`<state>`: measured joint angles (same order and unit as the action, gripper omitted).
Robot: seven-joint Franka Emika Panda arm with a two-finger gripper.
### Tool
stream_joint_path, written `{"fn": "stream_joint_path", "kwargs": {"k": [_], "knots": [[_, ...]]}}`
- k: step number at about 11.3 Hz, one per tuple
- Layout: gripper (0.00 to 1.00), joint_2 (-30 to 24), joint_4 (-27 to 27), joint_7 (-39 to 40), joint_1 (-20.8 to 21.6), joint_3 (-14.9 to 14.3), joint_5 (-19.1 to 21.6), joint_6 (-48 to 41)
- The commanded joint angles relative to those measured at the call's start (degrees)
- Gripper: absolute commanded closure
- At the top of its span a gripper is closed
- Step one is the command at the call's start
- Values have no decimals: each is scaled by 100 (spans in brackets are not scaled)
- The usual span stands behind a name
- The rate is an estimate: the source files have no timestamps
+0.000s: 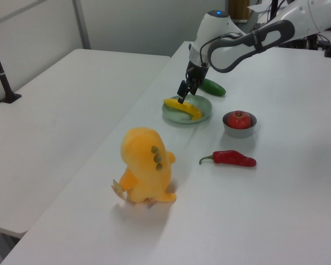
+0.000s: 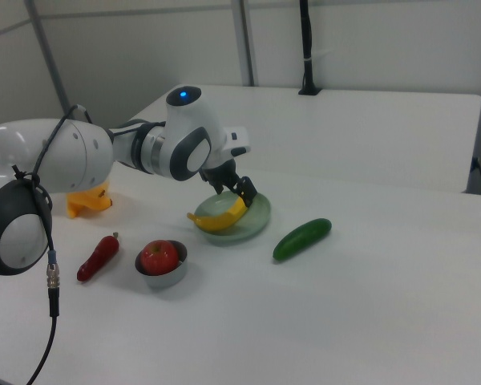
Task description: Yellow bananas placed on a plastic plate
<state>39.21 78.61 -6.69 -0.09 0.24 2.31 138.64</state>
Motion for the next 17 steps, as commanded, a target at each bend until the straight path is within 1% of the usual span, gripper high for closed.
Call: {"fn": "stream_joint_path", "kwargs": {"k": [1,4,5,9,10,12,13,14,15,17], "knots": [[0,-623,144,-96,44,-95,-47,-117],[0,-1449,268,-105,26,-95,-55,-1414],[0,-1887,338,-114,0,-103,-73,-2124],[0,-3040,514,-96,-9,-95,-301,-4183],[0,-3321,689,-35,26,-86,-310,-4553],[0,-4041,1381,-35,96,-34,-302,-4689],[0,-4227,1541,-35,97,-16,-293,-4688],[0,-4246,1630,-8,105,-7,-267,-4662],[0,-4238,1761,244,131,19,-249,-4505],[0,-4212,1885,877,62,11,-48,-3690]]}}
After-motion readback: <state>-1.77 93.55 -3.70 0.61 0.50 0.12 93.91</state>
